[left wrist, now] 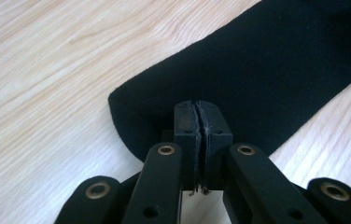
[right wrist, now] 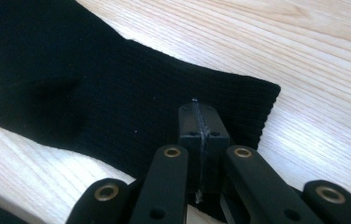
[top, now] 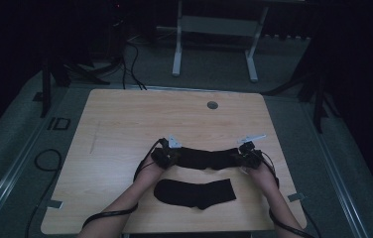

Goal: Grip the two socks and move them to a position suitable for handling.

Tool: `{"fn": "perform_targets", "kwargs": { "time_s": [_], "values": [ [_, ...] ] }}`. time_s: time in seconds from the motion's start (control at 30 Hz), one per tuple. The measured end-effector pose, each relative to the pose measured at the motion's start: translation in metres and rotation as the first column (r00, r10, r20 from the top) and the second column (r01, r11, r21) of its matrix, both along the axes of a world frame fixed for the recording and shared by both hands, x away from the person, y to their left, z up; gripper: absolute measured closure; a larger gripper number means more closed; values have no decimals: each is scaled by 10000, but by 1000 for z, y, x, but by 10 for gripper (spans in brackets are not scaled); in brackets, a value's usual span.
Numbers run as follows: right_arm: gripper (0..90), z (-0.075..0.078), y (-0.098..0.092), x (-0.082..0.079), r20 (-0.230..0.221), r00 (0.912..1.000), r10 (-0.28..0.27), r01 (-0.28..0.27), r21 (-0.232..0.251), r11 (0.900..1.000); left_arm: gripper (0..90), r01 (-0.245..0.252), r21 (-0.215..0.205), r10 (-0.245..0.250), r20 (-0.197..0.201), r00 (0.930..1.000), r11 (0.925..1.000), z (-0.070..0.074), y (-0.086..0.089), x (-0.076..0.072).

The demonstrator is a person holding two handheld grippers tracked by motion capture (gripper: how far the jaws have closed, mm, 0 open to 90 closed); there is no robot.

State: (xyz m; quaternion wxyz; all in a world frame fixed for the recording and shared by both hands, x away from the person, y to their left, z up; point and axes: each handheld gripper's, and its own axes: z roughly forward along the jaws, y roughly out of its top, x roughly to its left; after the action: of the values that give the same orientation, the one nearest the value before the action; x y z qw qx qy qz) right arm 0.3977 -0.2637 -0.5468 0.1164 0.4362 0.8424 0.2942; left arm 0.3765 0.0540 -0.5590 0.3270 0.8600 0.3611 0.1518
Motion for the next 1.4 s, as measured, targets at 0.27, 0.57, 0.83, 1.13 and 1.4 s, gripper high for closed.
{"fn": "perform_targets", "kwargs": {
  "time_s": [0.27,0.57,0.83,1.13,1.4],
  "values": [
    [890,-3,23,0,25,9984,561,-561,393,9976,871,-467,-90,466,-106,9989,9989,-1,33,-16],
    [884,-3,49,-1,27,9946,1042,-1043,263,9942,870,-853,-239,848,-192,9962,9961,-2,56,-24],
    [788,1,54,-1,-152,9902,1392,-1384,435,9894,803,-795,-568,771,-442,9960,9952,0,58,-26],
    [575,26,44,-33,461,9786,2006,-2027,475,9781,528,223,-1351,-301,-560,9980,9906,17,68,-67],
    [543,15,26,-65,22,9839,1787,-1787,347,9833,529,343,-1254,-481,-1086,9929,9915,11,69,-90]
  ]
}}
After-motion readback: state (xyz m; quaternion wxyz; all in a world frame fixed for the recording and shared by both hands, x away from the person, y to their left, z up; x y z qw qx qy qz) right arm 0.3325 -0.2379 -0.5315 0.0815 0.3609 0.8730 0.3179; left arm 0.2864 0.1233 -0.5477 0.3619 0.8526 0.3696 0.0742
